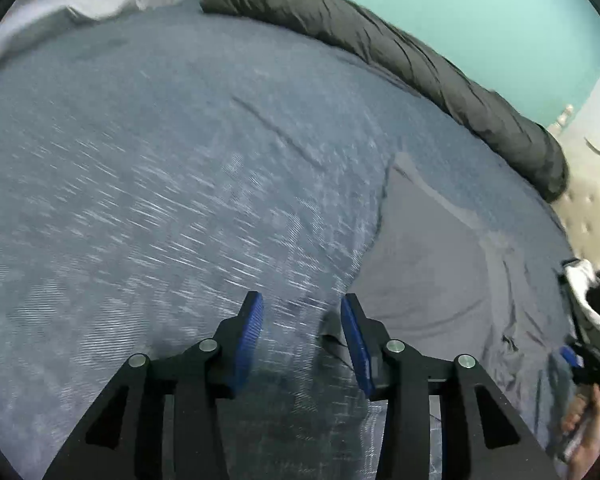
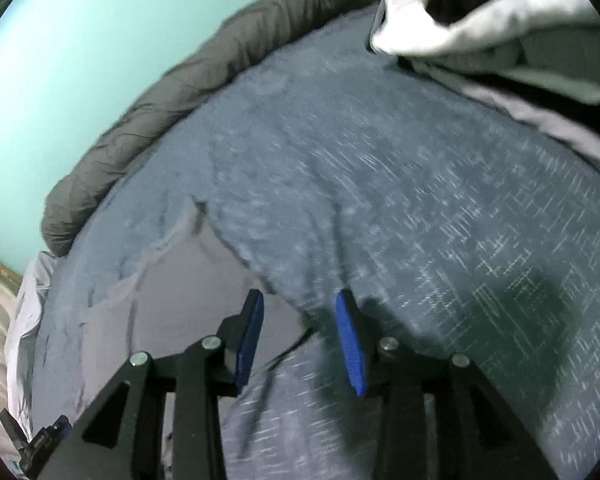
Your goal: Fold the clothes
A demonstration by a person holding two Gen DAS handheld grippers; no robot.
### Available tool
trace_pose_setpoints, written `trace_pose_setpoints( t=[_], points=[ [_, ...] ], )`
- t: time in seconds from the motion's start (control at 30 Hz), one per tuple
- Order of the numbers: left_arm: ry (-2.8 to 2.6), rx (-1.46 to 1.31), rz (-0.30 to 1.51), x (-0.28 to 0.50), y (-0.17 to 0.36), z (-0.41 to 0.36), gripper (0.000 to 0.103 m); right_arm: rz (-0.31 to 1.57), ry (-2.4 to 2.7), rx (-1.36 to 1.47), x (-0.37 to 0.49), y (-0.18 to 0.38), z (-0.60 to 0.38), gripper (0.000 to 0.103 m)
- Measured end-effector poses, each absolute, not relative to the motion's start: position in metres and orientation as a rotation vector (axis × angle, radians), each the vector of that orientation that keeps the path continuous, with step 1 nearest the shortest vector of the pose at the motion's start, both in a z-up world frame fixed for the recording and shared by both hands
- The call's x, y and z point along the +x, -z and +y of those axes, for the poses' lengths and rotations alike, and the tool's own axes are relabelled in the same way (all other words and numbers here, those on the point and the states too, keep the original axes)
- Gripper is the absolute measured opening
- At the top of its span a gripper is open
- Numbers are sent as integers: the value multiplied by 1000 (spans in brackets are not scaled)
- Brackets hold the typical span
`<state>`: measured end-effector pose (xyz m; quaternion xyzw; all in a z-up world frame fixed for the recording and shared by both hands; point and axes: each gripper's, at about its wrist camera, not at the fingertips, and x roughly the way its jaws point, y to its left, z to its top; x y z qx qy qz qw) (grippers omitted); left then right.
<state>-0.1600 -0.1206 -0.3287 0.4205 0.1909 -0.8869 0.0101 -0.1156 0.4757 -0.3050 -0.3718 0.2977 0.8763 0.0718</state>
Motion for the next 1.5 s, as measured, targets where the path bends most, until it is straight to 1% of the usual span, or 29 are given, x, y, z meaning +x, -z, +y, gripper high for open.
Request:
trace_pose_setpoints(
  t=[0.1, 0.17, 0.27, 0.33, 0.43, 0.5, 0.57, 0.63, 0.67, 0.7, 0.73, 0.77, 0.8, 0.83, 0.87, 0.9, 0.97, 1.03, 1.13, 1.3, 1.5],
  points=[
    [2830, 1336, 612, -153, 319, -98, 44, 890, -2752, -1195, -115, 294, 440, 38],
    [2898, 1407, 619, -147, 314, -69, 44, 866, -2822, -1333, -120, 293, 413, 38],
    [2967, 1530, 545, -143, 321, -22, 44, 810, -2886, -1555, -120, 300, 369, 38],
    [3008, 1614, 488, -140, 326, 9, 44, 733, -2905, -1675, -116, 306, 343, 38],
    [3032, 1712, 396, -137, 335, 43, 44, 702, -2926, -1746, -108, 312, 320, 38],
    [3014, 1752, 346, -134, 343, 54, 44, 631, -2924, -1766, -103, 317, 311, 38],
    [3006, 1771, 318, -130, 347, 58, 44, 568, -2917, -1774, -101, 320, 309, 38],
    [3008, 1778, 329, -130, 348, 57, 43, 527, -2911, -1775, -96, 325, 304, 38],
    [3010, 1782, 337, -131, 348, 56, 40, 526, -2914, -1781, -95, 327, 305, 38],
    [3011, 1785, 345, -131, 349, 55, 31, 523, -2920, -1784, -95, 328, 306, 36],
    [3013, 1788, 353, -132, 349, 55, 19, 516, -2930, -1782, -96, 329, 305, 31],
    [3014, 1791, 361, -132, 349, 54, 15, 514, -2933, -1793, -98, 330, 305, 20],
    [3016, 1794, 369, -133, 350, 53, 11, 512, -2936, -1804, -100, 331, 305, 15],
    [3017, 1797, 377, -134, 350, 53, 5, 509, -2939, -1814, -101, 332, 304, 14],
    [3019, 1800, 385, -134, 351, 52, 2, 507, -2942, -1825, -103, 333, 304, 8],
    [3020, 1804, 393, -135, 351, 51, 1, 503, -2943, -1832, -105, 334, 304, 3],
    [3023, 1810, 409, -136, 352, 50, 1, 497, -2936, -1828, -106, 334, 305, 2],
    [3022, 1808, 432, -136, 352, 47, 1, 523, -2936, -1818, -104, 330, 312, 2],
    [3015, 1798, 516, -131, 349, 39, 1, 543, -2941, -1798, -103, 324, 320, 1],
    [2964, 1834, 587, -125, 356, 29, 1, 539, -2928, -1812, -103, 322, 329, 1],
    [2933, 1878, 579, -124, 364, 35, 1, 469, -2905, -1890, -98, 329, 332, 1]
  ],
)
